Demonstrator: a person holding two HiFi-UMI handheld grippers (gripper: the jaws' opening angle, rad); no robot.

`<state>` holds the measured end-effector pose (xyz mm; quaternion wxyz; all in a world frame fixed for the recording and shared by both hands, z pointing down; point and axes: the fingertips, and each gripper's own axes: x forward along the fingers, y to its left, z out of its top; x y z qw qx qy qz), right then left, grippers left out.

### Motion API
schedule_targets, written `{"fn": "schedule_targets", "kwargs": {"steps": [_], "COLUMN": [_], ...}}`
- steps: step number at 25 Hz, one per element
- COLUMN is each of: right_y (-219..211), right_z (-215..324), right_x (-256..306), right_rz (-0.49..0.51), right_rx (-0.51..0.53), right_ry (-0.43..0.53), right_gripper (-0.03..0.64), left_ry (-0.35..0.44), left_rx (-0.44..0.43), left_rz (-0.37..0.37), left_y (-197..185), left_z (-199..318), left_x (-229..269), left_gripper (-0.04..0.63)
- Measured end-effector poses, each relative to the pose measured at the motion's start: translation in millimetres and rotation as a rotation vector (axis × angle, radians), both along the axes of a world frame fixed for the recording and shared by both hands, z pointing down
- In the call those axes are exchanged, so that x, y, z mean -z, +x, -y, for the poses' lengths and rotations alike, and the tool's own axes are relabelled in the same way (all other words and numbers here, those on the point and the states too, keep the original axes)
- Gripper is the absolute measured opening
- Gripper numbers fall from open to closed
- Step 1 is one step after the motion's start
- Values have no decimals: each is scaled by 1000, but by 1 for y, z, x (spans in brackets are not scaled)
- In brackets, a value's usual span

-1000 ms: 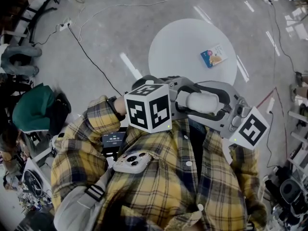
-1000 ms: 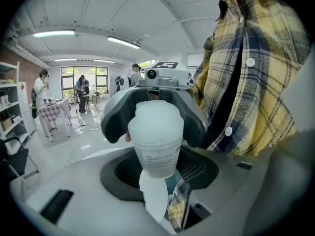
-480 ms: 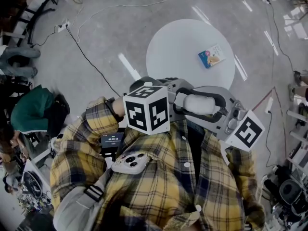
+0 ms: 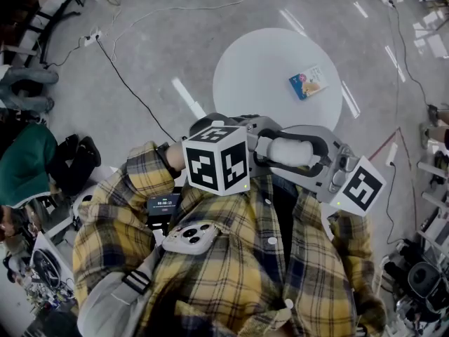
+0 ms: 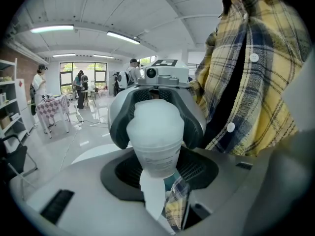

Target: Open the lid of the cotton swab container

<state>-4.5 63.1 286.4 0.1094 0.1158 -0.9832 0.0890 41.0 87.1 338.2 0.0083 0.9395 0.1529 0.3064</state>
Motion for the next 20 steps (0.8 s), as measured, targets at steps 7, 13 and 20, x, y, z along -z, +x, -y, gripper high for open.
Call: {"fn": "schedule_targets", "kwargs": {"steps": [7,13,20], "right_y": [-1,0,-3], "right_z": [0,1,0], "right_x": [0,0,2], "right_rz": [6,9,48], "right_rx": [8,19,49], "right_ry": [-36,-67,-168], "right_gripper": [219,218,221], "left_ry": [-20,-30,-13], "left_rx": [2,13,3], "left_rz": [1,-1,8], "left_y": [-1,2,-1], "left_z": [-2,-1,-4], "left_x": [0,0,-4], "left_gripper": [206,206,206]}}
